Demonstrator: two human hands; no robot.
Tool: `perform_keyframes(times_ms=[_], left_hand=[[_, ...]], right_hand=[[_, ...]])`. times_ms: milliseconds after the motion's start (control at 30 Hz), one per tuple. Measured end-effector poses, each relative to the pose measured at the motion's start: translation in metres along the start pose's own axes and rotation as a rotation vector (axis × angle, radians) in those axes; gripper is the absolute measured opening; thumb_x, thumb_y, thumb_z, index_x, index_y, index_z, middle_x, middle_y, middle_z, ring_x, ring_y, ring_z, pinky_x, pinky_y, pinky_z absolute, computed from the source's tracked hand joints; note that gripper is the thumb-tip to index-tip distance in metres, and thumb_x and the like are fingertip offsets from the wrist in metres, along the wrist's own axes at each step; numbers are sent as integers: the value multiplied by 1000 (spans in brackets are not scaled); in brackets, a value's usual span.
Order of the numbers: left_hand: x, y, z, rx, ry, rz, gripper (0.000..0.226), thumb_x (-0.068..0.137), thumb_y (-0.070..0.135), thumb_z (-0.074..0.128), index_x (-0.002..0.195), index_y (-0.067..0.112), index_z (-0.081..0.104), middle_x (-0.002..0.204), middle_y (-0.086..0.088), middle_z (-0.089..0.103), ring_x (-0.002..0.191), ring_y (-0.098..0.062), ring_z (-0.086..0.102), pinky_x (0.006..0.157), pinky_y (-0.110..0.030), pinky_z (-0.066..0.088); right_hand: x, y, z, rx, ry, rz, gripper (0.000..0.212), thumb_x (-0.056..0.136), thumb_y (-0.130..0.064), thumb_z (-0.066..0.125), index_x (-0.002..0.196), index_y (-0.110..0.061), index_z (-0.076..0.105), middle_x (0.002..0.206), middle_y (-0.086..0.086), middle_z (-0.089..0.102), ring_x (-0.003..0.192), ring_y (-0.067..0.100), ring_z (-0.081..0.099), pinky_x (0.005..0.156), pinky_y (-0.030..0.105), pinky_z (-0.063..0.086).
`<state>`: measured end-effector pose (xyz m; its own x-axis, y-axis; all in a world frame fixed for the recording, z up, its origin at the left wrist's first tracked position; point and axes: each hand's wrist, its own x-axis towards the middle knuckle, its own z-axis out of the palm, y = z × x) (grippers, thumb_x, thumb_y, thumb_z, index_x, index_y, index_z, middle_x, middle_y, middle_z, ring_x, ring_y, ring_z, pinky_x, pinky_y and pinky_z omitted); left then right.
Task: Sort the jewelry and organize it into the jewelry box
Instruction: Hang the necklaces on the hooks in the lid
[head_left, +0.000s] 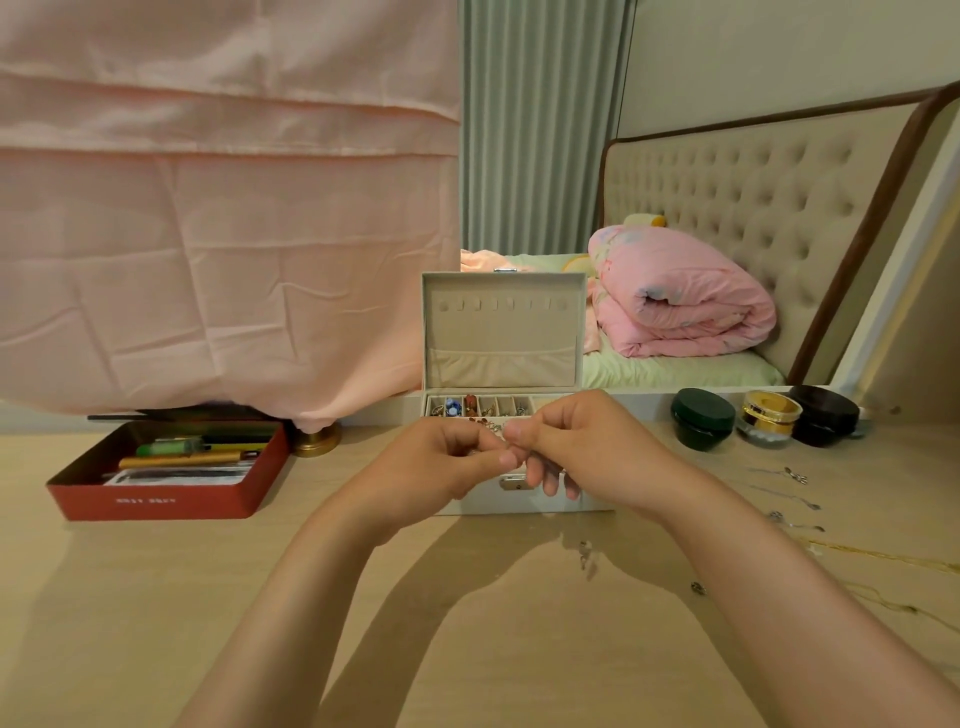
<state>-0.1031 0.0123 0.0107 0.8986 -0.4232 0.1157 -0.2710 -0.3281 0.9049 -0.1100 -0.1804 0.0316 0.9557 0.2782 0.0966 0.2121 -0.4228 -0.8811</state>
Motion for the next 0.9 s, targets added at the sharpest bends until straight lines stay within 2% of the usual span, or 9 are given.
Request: perform_keyframes(times_ms=[133, 300, 500, 567, 633, 667, 733, 800, 900], left_hand=[[-1, -6, -7, 83, -27, -36, 20, 98, 30, 61, 91, 26, 79, 59, 2, 50, 62, -15, 40, 58, -25, 31], [1, -11, -17, 181, 1, -61, 26, 98, 32, 59, 80, 20, 73, 58, 4, 49, 55, -9, 43, 53, -20, 35], [2, -24, -24, 71, -2, -63, 27, 101, 25, 55, 80, 12, 67, 62, 3, 50, 57, -12, 46, 58, -21, 40], [3, -27, -25, 36, 3, -77, 27, 101, 23, 55, 79, 12, 66, 63, 2, 50, 59, -12, 47, 58, -21, 41], [4, -28, -24, -50, 23, -90, 29, 101, 21, 54, 75, 13, 64, 68, -2, 54, 64, -14, 53, 65, -24, 46], [5, -28, -23, -116, 35, -94, 30, 101, 20, 53, 74, 12, 63, 72, -5, 57, 71, -15, 58, 71, -27, 51], [6, -27, -19, -308, 45, -102, 32, 102, 16, 49, 73, 9, 60, 86, -13, 65, 85, -20, 66, 82, -34, 57], [7, -26, -12, -501, 26, -119, 30, 104, 15, 43, 79, 3, 55, 100, -19, 69, 92, -24, 70, 89, -40, 58], [7, -26, -6, -713, -27, -174, 34, 105, 20, 38, 75, 9, 47, 93, -16, 70, 84, -28, 71, 78, -36, 60]], right_hand=[[2, 8, 9, 4, 0, 53, 31, 97, -33, 65, 80, -10, 75, 65, 6, 70, 58, 14, 64, 55, 28, 51], [9, 18, 20, -7, -16, 92, 32, 94, -36, 69, 83, -7, 75, 68, 7, 73, 60, 17, 67, 65, 33, 55], [12, 23, 27, 148, -80, 58, 19, 99, -21, 63, 94, -7, 75, 81, 7, 76, 56, 19, 66, 62, 28, 52], [11, 26, 27, 163, -96, 35, 10, 95, -14, 67, 94, -10, 76, 76, 4, 74, 54, 21, 63, 66, 37, 57], [12, 31, 26, 153, -95, 33, 7, 93, -11, 70, 94, -11, 76, 63, 3, 68, 53, 22, 60, 71, 47, 58], [12, 32, 25, 135, -86, 31, 6, 93, -12, 70, 93, -13, 77, 57, 5, 63, 52, 22, 59, 70, 46, 57], [12, 33, 22, 88, -54, 20, 7, 93, -18, 71, 91, -16, 77, 50, 7, 55, 47, 18, 54, 61, 34, 51], [12, 30, 21, 62, -17, 5, 9, 94, -20, 70, 91, -12, 76, 47, -1, 52, 43, 13, 46, 53, 27, 45], [11, 25, 20, 93, 30, -8, 13, 97, -18, 64, 87, -14, 71, 56, -4, 58, 41, 9, 41, 47, 26, 37]])
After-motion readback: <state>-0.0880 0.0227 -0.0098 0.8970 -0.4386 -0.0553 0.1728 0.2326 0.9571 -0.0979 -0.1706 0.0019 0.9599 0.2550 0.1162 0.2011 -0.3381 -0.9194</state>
